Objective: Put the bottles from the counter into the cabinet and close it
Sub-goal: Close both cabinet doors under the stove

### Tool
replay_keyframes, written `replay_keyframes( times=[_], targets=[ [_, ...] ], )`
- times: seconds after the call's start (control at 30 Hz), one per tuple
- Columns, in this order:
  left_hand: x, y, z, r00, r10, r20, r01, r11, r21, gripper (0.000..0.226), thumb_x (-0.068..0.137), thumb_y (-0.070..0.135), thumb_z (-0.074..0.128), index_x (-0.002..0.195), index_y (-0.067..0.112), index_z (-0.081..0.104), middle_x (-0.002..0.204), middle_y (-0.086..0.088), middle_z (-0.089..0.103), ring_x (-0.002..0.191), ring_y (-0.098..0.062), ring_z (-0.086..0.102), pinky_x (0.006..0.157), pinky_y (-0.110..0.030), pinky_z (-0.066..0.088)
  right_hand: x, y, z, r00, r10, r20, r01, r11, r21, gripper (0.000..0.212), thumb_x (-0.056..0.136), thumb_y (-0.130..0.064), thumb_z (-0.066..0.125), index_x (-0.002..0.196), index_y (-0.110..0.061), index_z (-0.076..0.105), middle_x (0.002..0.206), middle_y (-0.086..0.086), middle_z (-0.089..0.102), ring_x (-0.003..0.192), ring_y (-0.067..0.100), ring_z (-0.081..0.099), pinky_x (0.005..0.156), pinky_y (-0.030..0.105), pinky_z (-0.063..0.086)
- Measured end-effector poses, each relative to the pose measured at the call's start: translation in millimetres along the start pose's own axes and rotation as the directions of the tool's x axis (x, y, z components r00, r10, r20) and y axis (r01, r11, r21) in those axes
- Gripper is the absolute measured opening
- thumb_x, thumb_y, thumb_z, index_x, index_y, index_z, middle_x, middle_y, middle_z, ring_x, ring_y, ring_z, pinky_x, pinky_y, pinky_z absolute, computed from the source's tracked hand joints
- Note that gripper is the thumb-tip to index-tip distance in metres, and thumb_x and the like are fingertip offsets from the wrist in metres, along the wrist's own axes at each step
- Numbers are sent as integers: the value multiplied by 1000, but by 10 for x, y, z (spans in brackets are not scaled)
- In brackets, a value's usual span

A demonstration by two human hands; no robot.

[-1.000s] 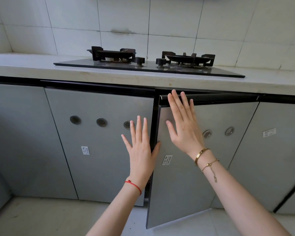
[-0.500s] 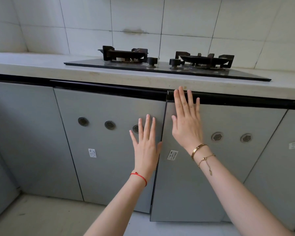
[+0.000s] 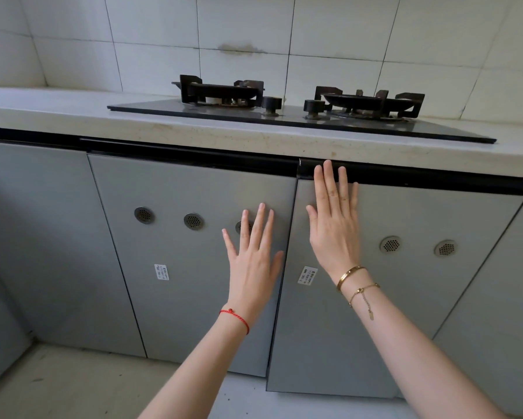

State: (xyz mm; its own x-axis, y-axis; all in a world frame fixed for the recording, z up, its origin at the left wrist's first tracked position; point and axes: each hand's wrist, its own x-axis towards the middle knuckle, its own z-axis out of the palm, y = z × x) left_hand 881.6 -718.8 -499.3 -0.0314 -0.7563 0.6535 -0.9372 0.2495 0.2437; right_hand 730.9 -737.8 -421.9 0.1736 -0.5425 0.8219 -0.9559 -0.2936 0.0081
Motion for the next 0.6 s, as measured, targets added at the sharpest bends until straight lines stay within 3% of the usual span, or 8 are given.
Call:
replay_keyframes(
  times=[0.23,0.6],
  targets=[
    [-44,-142,-112,1000,-15,-22,16,1000,26,75,97,36,48,156,22,4,165,5,-1,153,-22,-1,119,-61,12,-238,-55,41,1000,6,-13,-5,997,79,61,101,-18,41,153,-10,11,162,3,2,151,24,0,123,47,6],
    [-48,-270,-137,998,-41,51,37,997,62,69,96,35,49,155,21,16,165,4,4,153,-24,8,117,-63,16,-446,-69,182,996,12,92,-19,997,76,62,101,-18,40,154,-11,7,163,3,-1,151,24,-3,123,45,8]
  ],
)
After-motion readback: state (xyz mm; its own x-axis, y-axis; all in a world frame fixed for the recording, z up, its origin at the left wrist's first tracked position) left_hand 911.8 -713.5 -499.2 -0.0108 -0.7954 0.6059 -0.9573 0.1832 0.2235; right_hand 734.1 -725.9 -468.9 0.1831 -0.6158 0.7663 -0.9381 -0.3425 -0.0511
